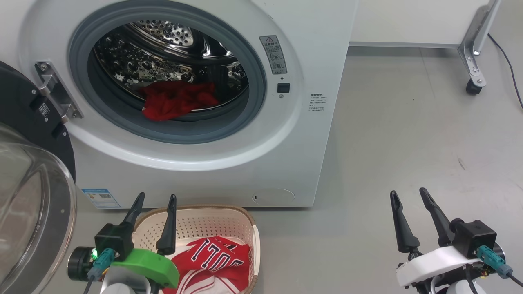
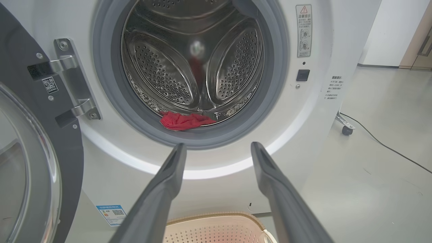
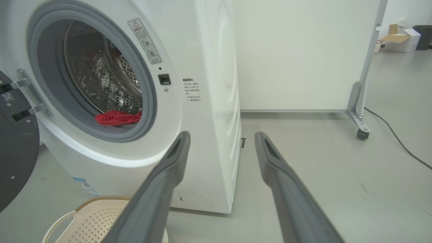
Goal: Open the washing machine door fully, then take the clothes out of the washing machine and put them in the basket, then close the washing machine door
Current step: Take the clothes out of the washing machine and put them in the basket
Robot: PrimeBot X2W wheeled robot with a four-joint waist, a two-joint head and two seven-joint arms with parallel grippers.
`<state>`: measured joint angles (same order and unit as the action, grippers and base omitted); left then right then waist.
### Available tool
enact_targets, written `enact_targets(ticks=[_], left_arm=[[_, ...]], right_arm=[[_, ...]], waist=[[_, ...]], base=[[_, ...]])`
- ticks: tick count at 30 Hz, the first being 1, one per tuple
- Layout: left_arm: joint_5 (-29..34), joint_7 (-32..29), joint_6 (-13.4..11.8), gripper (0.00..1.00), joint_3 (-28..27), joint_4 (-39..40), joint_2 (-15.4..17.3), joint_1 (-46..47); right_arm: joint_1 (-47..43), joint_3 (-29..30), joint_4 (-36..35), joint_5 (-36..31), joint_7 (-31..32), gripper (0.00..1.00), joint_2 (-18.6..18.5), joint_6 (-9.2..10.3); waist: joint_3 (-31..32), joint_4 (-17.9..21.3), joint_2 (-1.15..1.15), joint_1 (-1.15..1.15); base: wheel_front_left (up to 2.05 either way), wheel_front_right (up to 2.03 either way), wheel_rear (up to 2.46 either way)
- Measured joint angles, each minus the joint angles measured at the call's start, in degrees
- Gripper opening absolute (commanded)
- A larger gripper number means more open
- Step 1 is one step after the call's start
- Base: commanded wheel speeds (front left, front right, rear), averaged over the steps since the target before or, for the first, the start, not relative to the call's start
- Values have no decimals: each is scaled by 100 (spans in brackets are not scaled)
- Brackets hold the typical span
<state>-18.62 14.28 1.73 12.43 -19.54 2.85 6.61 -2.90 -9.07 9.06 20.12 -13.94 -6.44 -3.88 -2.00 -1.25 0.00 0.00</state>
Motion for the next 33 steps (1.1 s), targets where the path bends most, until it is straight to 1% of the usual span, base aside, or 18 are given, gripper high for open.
enact_targets(ticks=[11, 25, 30, 33], left_arm=[[0, 0, -3, 100, 3, 103, -1, -31], [81, -1, -47, 100, 30, 245, 13, -18], [315, -79, -153, 100, 45, 269, 149, 68], [378, -186, -201, 100, 63, 316, 174, 270]], right_arm=[[-1, -5, -97, 0, 8, 100, -7, 1], [4, -77, -231, 0, 59, 100, -13, 1], [26, -105, -282, 0, 59, 100, -8, 0], [80, -132, -319, 0, 59, 100, 3, 0]], waist=[[-84, 7, 0, 0], [-532, 104, 0, 0], [-781, 181, 0, 0], [-950, 241, 0, 0]], base=[[0, 0, 0], [0, 0, 0], [0, 0, 0], [0, 0, 0]])
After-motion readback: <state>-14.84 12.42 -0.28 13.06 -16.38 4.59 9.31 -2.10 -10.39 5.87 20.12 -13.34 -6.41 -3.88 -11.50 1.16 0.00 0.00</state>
